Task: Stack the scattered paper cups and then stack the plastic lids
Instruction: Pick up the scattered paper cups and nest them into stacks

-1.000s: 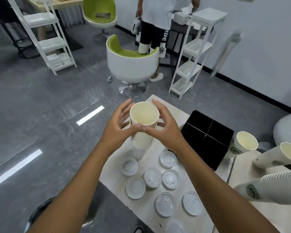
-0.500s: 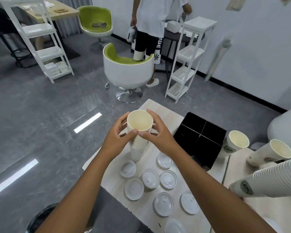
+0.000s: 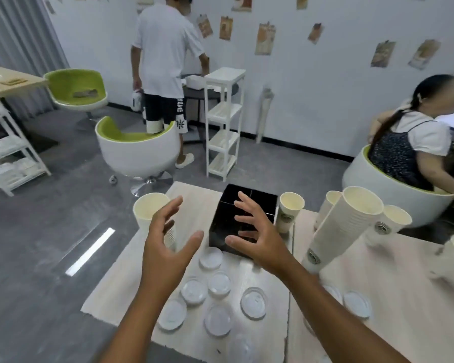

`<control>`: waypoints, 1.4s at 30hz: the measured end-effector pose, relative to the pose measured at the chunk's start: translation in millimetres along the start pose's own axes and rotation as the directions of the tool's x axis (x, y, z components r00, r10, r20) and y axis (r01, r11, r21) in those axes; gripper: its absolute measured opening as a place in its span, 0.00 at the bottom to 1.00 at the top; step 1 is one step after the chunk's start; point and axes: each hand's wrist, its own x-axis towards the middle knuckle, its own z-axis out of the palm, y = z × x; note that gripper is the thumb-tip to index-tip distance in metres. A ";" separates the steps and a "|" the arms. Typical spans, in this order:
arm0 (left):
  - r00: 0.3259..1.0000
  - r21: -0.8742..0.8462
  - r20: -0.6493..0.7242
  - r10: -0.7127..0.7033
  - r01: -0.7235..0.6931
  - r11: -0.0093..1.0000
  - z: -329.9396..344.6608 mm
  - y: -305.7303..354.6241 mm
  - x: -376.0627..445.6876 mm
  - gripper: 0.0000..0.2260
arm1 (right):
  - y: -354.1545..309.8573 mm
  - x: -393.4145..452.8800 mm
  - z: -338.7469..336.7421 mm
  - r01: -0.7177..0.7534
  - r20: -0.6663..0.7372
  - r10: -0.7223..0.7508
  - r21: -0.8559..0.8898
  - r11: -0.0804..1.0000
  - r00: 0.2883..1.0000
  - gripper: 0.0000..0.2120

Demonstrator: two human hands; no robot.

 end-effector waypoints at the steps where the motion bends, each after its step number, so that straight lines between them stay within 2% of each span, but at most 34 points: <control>1: 0.998 -0.042 0.056 0.007 -0.005 0.999 17.5 4.5 -3.5 0.29 | 2.1 -12.9 -14.4 -0.011 -0.035 0.011 -0.006 1.000 0.999 0.44; 4: 0.977 -0.125 0.215 0.002 0.026 0.992 71.0 15.5 -15.4 0.27 | 9.3 -48.3 -54.6 -0.051 -0.148 0.048 -0.017 0.999 0.988 0.44; 8: 0.911 -0.179 0.413 0.023 0.056 0.982 138.5 30.4 -36.6 0.26 | 22.9 -91.5 -106.2 -0.079 -0.283 0.080 0.013 0.997 0.956 0.43; 12: 0.840 -0.206 0.538 0.067 0.053 0.977 204.7 45.4 -53.4 0.25 | 36.3 -133.6 -156.5 -0.100 -0.372 0.105 0.031 0.994 0.922 0.41; 21: 0.747 -0.164 0.664 0.032 0.104 0.981 384.7 75.1 -87.2 0.26 | 100.3 -200.2 -311.5 -0.178 -0.512 0.206 0.103 0.979 0.834 0.40; 28: 0.690 -0.100 0.723 -0.015 0.127 0.987 523.6 72.9 -85.0 0.28 | 173.4 -216.0 -424.8 -0.222 -0.537 0.262 0.139 0.965 0.802 0.40; 32: 0.667 -0.057 0.743 -0.044 0.129 0.990 587.9 60.0 -77.4 0.29 | 216.2 -217.1 -469.5 -0.224 -0.584 0.267 0.146 0.964 0.767 0.41; 36: 0.622 -0.001 0.779 -0.079 0.127 0.992 645.6 41.3 -70.2 0.33 | 258.9 -215.9 -508.6 -0.271 -0.657 0.252 0.075 0.960 0.711 0.42; 42: 0.570 0.073 0.810 -0.138 0.136 0.988 704.6 15.3 -64.2 0.38 | 321.3 -205.9 -540.5 -0.354 -0.635 0.333 0.100 0.930 0.697 0.47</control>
